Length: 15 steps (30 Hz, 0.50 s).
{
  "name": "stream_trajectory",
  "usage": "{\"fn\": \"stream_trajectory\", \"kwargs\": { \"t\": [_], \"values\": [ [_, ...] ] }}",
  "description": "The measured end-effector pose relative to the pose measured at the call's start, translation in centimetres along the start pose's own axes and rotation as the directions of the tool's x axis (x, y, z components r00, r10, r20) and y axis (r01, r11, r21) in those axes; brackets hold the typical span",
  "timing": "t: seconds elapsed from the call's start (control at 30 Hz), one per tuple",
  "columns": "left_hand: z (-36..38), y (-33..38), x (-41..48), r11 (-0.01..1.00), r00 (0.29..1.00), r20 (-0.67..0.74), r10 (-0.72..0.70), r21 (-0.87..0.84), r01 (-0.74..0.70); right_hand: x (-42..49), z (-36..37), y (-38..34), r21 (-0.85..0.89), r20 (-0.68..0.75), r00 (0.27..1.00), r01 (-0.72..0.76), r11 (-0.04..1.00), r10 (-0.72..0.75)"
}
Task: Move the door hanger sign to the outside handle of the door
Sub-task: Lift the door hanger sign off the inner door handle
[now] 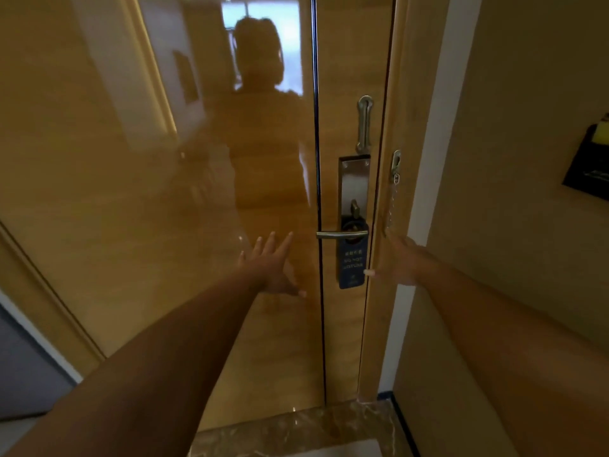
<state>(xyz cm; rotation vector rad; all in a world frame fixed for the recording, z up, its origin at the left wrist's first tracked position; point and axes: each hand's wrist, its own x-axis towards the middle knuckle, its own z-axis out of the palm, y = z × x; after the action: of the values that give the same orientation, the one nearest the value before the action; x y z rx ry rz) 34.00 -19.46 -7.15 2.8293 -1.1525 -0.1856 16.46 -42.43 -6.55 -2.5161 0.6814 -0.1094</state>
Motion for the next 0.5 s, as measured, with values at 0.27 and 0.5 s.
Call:
{"fn": "stream_trajectory", "kwargs": {
  "t": [0.27,0.5],
  "values": [
    [1.0,6.3,11.3,0.987,0.995,0.019,0.094,-0.132,-0.091,13.2,0.9,2.6,0.325,0.015,0.994,0.1,0.94,-0.111],
    [2.9,8.1,16.0,0.999,0.986,0.161,0.042,-0.02,-0.039,19.6,4.0,6.4,0.4,0.182,0.983,-0.107,0.91,0.035]
  ]
}}
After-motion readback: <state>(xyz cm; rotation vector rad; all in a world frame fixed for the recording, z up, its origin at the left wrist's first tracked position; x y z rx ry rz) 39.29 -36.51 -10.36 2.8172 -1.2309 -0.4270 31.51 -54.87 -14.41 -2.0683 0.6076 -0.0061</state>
